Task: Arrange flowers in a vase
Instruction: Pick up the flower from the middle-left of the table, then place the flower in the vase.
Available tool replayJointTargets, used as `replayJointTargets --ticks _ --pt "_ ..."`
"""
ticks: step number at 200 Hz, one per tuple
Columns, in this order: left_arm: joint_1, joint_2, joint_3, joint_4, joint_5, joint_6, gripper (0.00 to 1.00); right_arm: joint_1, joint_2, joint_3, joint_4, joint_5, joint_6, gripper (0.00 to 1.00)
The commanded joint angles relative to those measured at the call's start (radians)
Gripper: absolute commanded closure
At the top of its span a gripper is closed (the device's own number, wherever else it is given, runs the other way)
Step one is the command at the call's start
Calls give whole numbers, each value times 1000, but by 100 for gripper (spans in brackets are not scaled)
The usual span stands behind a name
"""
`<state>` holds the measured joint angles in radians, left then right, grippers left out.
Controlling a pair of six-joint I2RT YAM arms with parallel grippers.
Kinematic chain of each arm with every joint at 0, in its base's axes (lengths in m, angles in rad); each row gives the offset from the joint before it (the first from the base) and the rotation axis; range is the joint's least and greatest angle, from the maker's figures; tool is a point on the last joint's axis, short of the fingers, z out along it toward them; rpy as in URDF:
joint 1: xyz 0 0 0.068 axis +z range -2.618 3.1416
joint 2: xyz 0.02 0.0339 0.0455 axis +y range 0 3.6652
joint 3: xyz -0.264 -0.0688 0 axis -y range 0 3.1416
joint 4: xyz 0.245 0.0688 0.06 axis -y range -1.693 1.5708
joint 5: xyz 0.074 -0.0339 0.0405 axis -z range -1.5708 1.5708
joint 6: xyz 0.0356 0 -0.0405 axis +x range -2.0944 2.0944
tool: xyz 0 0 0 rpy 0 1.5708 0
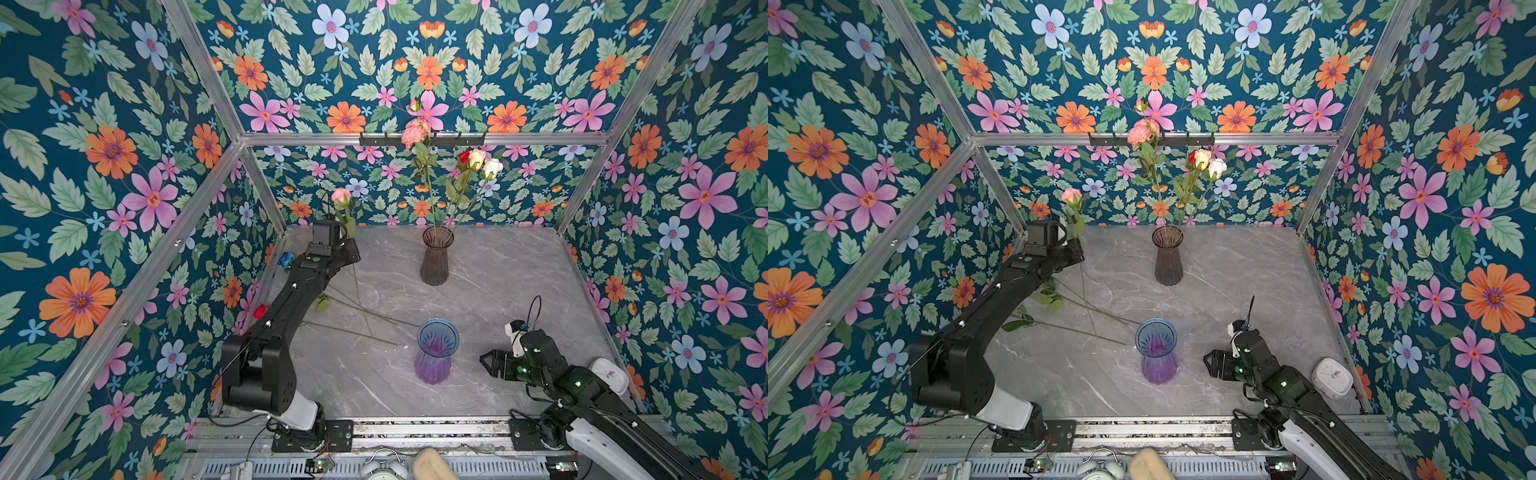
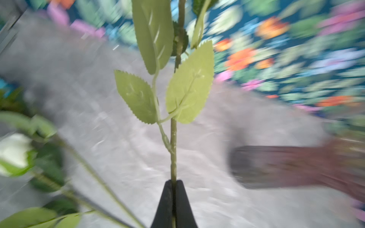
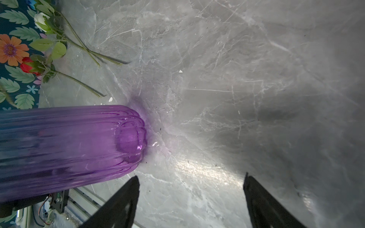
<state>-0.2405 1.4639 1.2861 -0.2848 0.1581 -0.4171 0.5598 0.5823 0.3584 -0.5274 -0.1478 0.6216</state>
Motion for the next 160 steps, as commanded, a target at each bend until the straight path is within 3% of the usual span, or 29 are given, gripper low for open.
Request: replayJointTargets --ticks 1,39,93,129,160 --pt "-52 -111 -10 63 118 -2 100 1 13 7 32 27 -7 16" --pt "-194 -291 -14 226 230 -54 100 2 26 6 41 28 -11 16" --pt "-299 -415 -95 579 352 -150 100 0 35 7 47 26 -9 17" --pt "-350 -388 -169 776 407 -165 100 2 51 4 57 3 -14 16" --pt "-406 -333 -176 821 392 -132 100 2 41 4 57 2 -13 16"
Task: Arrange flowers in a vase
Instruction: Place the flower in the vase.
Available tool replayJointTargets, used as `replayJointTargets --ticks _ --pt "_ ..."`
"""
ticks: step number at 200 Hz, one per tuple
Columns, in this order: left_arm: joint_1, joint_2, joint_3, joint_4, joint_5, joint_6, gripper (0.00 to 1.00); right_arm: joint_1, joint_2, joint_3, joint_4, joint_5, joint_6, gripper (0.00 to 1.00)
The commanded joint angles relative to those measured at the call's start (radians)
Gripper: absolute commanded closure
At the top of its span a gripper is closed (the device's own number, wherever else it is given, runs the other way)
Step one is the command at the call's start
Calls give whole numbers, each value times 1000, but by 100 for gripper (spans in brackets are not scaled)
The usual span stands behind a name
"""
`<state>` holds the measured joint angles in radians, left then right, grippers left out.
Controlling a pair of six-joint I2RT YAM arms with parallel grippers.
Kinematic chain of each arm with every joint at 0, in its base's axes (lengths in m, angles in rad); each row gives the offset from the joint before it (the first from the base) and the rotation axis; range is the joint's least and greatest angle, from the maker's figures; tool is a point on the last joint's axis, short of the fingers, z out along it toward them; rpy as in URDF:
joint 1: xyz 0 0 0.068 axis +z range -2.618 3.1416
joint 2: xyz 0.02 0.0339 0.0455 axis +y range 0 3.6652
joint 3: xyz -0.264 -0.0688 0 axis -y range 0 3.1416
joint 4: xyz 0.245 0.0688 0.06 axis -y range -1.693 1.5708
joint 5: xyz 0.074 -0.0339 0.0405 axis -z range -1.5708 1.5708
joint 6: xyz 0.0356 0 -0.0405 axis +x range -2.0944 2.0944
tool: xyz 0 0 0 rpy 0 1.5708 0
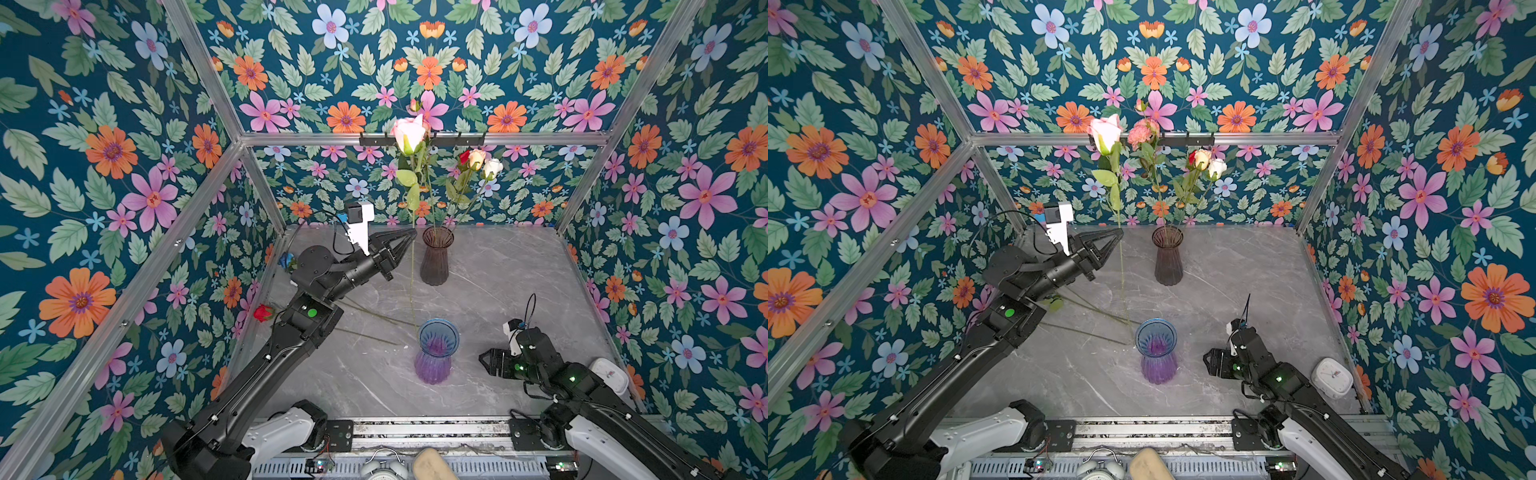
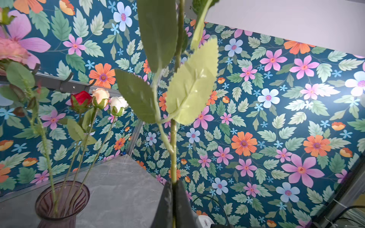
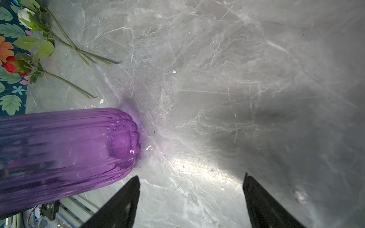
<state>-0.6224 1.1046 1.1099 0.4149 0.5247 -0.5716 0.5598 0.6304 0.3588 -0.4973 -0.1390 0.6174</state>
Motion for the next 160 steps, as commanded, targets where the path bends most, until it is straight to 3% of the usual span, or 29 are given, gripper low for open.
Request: replayJointTargets --ticks 1,79,102,160 --pt "-25 28 0 122 25 23 100 2 -8 3 26 -7 -9 16" --pt "-94 90 4 146 72 101 100 2 -21 0 24 -10 -11 16" --pt "-115 86 -78 165 98 172 100 2 -27 -3 24 -10 -11 16" --pt "-117 99 -284 299 160 181 100 1 -29 -3 23 -11 -12 16"
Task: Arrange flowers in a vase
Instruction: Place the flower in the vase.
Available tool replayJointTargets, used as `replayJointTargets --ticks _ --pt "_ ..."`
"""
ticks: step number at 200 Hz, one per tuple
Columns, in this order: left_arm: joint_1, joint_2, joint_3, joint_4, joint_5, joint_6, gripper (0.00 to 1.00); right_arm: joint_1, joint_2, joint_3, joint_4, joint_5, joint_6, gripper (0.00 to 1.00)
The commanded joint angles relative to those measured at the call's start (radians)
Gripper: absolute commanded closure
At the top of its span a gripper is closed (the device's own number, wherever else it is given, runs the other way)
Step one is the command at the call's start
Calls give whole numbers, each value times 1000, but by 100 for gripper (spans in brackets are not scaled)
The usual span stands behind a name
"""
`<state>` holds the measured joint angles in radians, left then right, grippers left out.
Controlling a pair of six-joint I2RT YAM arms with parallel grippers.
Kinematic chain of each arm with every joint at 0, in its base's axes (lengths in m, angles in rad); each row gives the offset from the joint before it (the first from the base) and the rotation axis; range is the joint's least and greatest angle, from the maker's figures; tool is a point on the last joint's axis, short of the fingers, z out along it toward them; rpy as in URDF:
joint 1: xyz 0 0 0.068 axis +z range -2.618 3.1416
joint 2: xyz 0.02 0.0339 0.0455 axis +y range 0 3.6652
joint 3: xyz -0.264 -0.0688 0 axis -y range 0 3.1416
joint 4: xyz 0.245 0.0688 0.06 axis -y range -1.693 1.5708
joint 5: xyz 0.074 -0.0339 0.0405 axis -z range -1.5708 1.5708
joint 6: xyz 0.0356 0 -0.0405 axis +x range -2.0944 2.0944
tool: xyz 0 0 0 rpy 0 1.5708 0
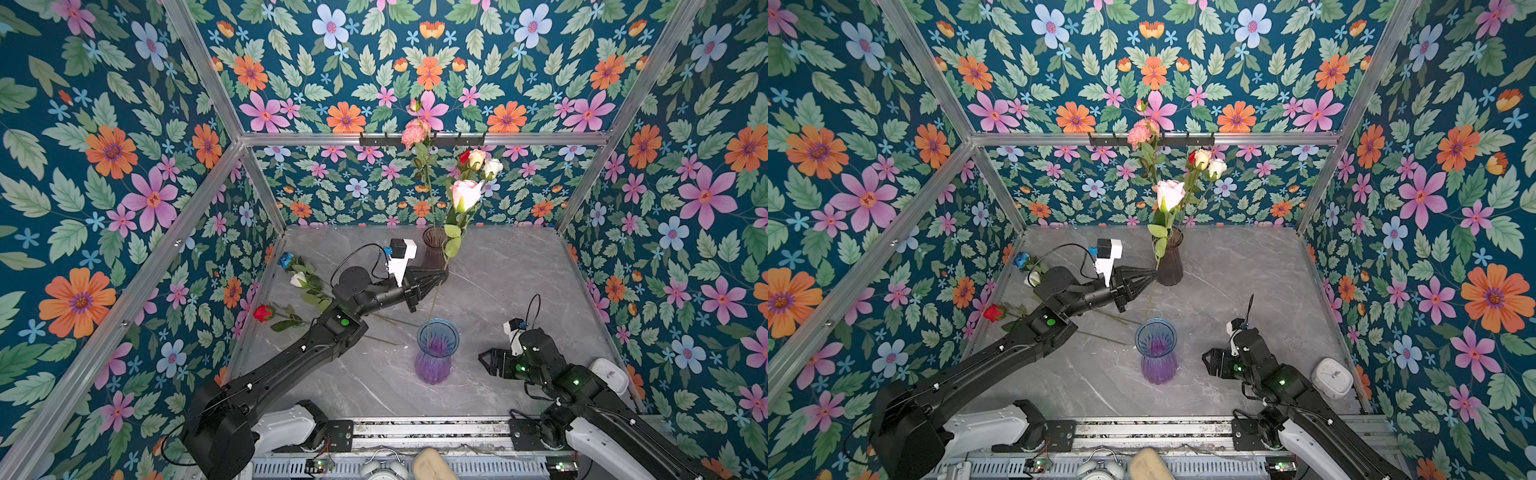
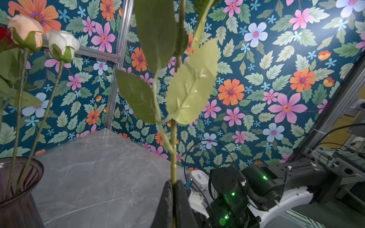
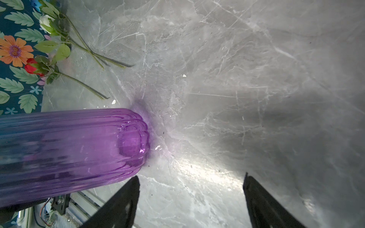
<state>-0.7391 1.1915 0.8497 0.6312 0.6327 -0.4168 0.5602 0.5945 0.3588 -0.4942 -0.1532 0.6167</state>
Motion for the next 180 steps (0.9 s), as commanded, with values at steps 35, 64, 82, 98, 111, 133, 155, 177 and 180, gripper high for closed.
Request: replayJointTargets --ticks 35,64,82,98,111,133,155,177,180 --pt "-1 5 -54 46 38 35 87 1 6 -3 20 3 -12 16" --pt "0 -29 -87 38 11 42 74 1 6 -4 20 4 -11 16" --pt "0 -49 -102 21 -4 48 65 1 8 -3 20 4 -11 16" --pt "0 -77 -115 1 -30 62 63 1 9 -2 20 4 -11 16" --pt "1 -114 -128 -36 -73 85 62 0 9 -2 20 2 -11 16" --pt "2 -184 -123 -194 -260 136 60 0 5 -3 20 3 -11 16" --pt "24 -205 -81 -380 -450 158 62 1 1 -3 20 4 -11 16" --pt "73 -214 -73 -476 -586 116 67 0 0 -5 19 3 -11 16" --pt "83 -218 -80 -478 -593 108 67 1 -1 -5 20 2 -11 16"
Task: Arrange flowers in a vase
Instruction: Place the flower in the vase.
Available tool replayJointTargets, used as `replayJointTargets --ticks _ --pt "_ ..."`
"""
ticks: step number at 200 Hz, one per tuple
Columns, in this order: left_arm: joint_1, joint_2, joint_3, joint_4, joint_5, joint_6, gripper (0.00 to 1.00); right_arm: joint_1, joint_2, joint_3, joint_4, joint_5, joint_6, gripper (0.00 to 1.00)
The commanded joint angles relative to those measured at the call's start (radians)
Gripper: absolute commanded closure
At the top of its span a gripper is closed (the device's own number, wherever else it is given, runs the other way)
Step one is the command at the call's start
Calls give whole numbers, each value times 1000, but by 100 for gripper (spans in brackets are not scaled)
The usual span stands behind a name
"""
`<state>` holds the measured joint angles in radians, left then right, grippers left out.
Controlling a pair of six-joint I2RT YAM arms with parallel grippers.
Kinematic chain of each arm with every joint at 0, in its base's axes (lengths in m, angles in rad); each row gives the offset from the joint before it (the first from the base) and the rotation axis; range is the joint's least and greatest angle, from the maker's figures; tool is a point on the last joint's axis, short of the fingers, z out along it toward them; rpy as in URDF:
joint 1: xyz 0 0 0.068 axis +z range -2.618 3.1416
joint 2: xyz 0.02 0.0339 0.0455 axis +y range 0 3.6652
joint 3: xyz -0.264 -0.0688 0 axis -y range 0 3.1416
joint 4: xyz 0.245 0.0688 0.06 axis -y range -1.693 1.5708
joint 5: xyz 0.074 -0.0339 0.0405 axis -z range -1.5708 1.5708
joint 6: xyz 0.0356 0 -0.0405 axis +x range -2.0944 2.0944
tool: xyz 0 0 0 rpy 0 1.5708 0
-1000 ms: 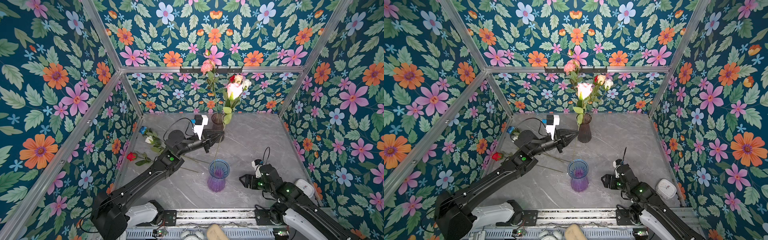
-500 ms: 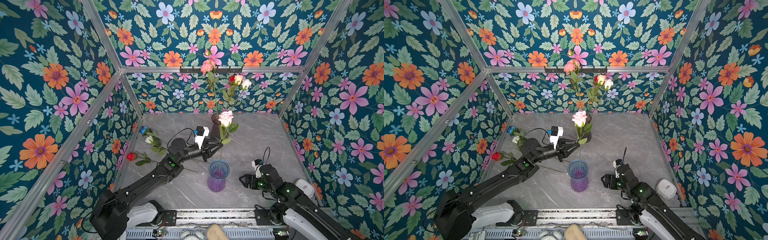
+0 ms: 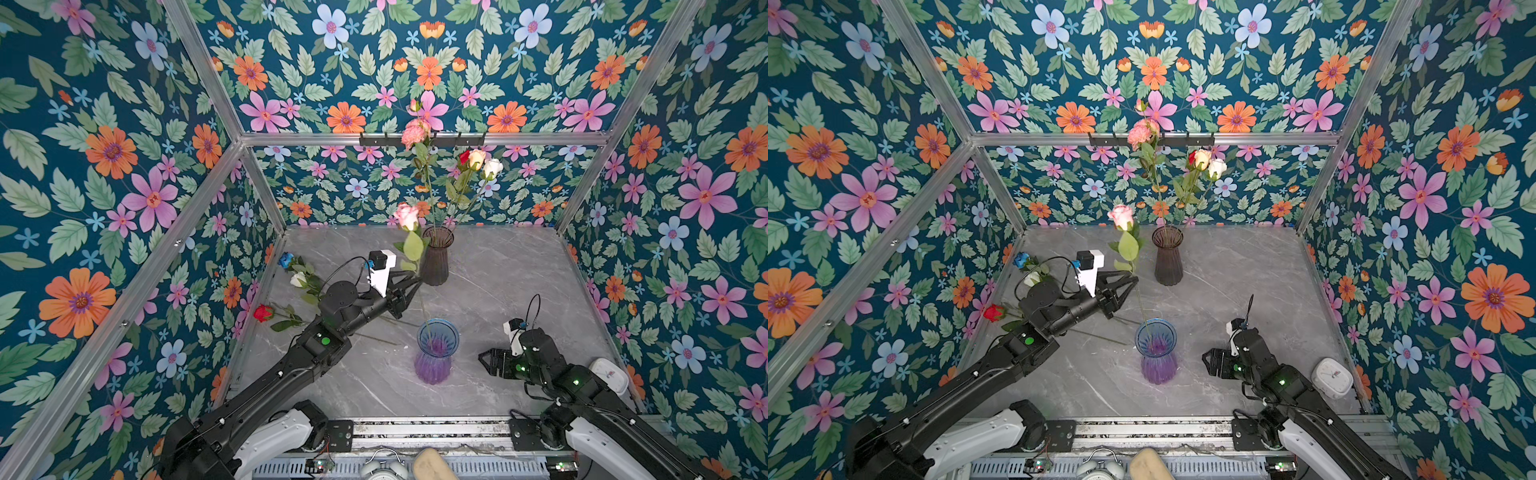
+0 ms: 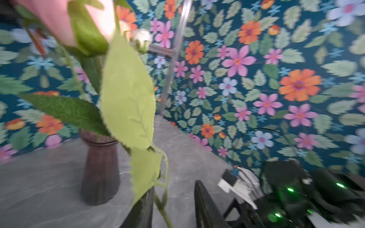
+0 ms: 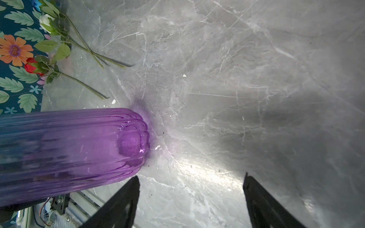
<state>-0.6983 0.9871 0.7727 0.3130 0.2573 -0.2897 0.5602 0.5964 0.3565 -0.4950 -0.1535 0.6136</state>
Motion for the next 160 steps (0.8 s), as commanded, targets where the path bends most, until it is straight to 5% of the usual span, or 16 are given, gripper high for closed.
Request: replayJointTargets --ticks 1,35,61,107,131,160 --pt "45 -15 -4 -160 -219 -21 67 1 -3 -3 21 3 -8 16" --pt "191 -60 -131 43 54 -130 66 0 -3 -2 21 2 -9 16" --pt "195 -31 -116 52 117 -116 65 0 1 -1 22 3 -9 16" --pt "213 50 -19 -217 -216 -140 66 1 3 -1 22 4 -10 16" --pt "287 144 22 -378 -379 -257 85 1 1 -1 21 5 -10 16" --pt "426 280 48 -475 -321 -366 91 0 1 -1 23 2 -10 16"
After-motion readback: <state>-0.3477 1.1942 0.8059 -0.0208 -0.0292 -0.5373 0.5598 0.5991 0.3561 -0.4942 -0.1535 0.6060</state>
